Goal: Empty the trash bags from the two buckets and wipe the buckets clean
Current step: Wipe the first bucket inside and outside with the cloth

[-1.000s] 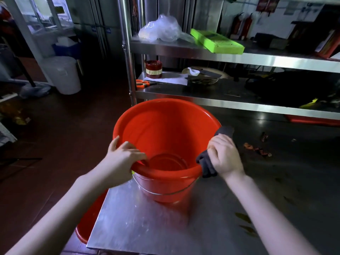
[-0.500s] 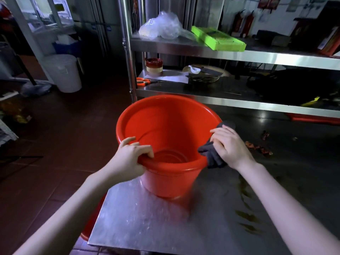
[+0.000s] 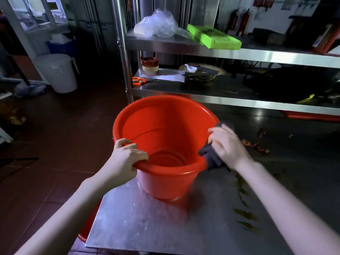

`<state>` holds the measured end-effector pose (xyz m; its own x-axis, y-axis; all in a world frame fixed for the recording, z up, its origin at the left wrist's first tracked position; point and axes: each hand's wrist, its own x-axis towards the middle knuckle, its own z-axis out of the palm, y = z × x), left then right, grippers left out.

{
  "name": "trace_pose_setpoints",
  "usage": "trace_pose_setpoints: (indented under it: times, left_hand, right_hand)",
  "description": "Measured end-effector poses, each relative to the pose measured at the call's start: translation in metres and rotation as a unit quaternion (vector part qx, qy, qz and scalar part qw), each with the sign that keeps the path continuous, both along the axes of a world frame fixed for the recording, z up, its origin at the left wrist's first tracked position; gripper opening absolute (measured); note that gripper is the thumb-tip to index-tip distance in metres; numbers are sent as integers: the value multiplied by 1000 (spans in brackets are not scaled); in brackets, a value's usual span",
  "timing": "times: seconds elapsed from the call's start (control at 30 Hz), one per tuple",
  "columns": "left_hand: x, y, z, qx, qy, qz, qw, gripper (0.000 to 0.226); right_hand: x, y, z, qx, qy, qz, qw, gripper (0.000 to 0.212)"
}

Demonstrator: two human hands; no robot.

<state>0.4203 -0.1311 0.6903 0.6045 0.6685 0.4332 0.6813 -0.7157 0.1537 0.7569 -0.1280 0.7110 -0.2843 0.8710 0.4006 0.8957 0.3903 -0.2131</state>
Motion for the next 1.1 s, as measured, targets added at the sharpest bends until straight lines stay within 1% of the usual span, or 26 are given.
trace_pose_setpoints:
  times: [0.03, 0.1, 0.13, 0.2, 0.23, 0.27, 0.3, 0.33, 0.37, 0.4, 0.43, 0.5, 0.57, 0.67, 0.77, 0.8, 0.83, 0.87, 0.93, 1.0, 1.1]
  left_hand:
    - [0, 5, 3, -18, -1, 3, 1000, 52]
    - [-4, 18, 9, -84, -13, 30, 996, 54]
    - [-10, 23, 13, -129, -10, 48, 990, 57]
    - [-24, 27, 25, -210, -20, 60, 976, 65]
    - [-30, 28, 33, -254, -53, 78, 963, 64]
    - [-34, 28, 41, -289, -118, 104, 944, 59]
    - [-36, 32, 45, -300, -184, 158, 923, 57]
    - [-34, 37, 46, -306, -224, 215, 900, 55]
    - [-27, 41, 44, -317, -225, 265, 883, 52]
    - [-20, 46, 37, -334, -221, 293, 868, 50]
    - [-13, 50, 30, -340, -221, 307, 861, 51]
    - [0, 55, 21, -321, -257, 325, 851, 55]
    - [7, 53, 22, -297, -294, 325, 849, 65]
    - [14, 27, 24, -249, -315, 297, 866, 67]
    - [17, -14, 20, -196, -350, 272, 875, 67]
    - [19, -28, 16, -179, -367, 264, 874, 69]
    - [20, -40, 9, -159, -379, 259, 874, 71]
    - [22, -51, 1, -137, -384, 257, 876, 73]
    - [26, -66, -19, -101, -375, 266, 882, 75]
    - [30, -74, -36, -79, -360, 282, 886, 73]
    - [33, -77, -52, -55, -320, 295, 899, 71]
  right_hand:
    - [8, 11, 3, -39, 12, -28, 999, 41]
    - [6, 23, 3, -62, 23, -60, 996, 47]
    - [-2, 23, 1, -55, 26, -67, 996, 45]
    - [-20, 10, -4, 2, 46, -70, 997, 36]
    - [-29, 1, -5, 29, 53, -71, 996, 32]
    - [-36, -8, -8, 49, 51, -71, 995, 30]
    - [-42, -15, -8, 59, 39, -70, 995, 32]
    - [-48, -23, -8, 56, 21, -63, 996, 36]
    - [-52, -30, -6, 37, 0, -50, 998, 42]
    - [-54, -36, -3, 5, -22, -30, 999, 49]
    - [-54, -42, 1, -36, -42, -7, 998, 58]
    - [-47, -54, 9, -97, -74, 32, 992, 76]
    - [-35, -66, 9, -106, -77, 51, 990, 78]
    - [-29, -85, 1, -97, -36, 38, 994, 60]
    - [-43, -103, -20, 4, -25, 2, 1000, 45]
    - [-49, -109, -26, 19, -7, -11, 1000, 42]
    - [-54, -111, -31, 18, 32, -21, 999, 39]
    - [-57, -111, -34, 9, 94, -24, 995, 36]
    - [-61, -106, -40, -16, 218, -29, 975, 35]
    - [-64, -101, -49, -21, 263, -44, 964, 39]
    - [-64, -93, -67, -44, 288, -72, 954, 37]
